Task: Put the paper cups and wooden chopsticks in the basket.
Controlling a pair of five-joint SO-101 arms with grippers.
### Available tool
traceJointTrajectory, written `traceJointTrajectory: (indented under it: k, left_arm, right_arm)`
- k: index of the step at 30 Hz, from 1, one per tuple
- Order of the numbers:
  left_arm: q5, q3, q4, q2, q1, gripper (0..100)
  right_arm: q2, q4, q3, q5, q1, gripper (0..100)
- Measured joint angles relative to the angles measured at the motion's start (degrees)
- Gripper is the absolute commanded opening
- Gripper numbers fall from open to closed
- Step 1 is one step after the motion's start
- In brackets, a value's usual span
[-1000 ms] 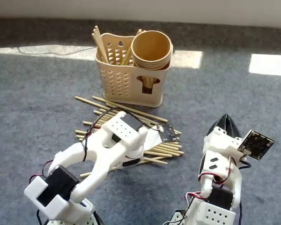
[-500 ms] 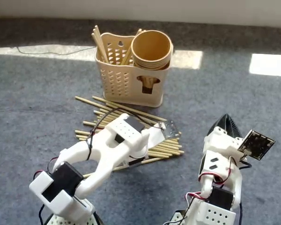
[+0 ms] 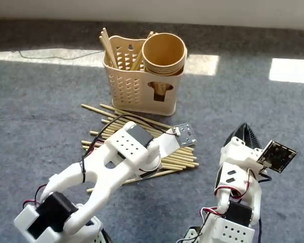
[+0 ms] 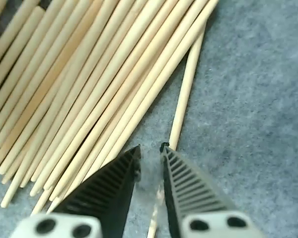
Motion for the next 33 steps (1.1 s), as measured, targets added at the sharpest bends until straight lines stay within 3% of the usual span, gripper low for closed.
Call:
traceJointTrajectory:
  k: [6,13,17,22,33]
  left_arm:
    - [2.5,0.6,0.4,0.0,3.1,8]
    - [4.5,0.6,-4.6,10.6,4.4,8]
    - [4.5,0.5,-4.8,13.5,4.7,1]
    - [4.4,0.5,-4.7,13.5,5.0,1]
    - [4.3,-2.8,11.1,2.2,5.0,1]
  right_arm:
    - [0.0,0.0,0.0,0.0,0.0,0.6]
    - [0.0,0.0,0.0,0.0,0.0,0.6]
    - [0.0,0.0,0.0,0.0,0.0,0.6]
    - [0.0,0.0,0.0,0.0,0.0,0.6]
    - [0.0,0.0,0.0,0.0,0.0,0.6]
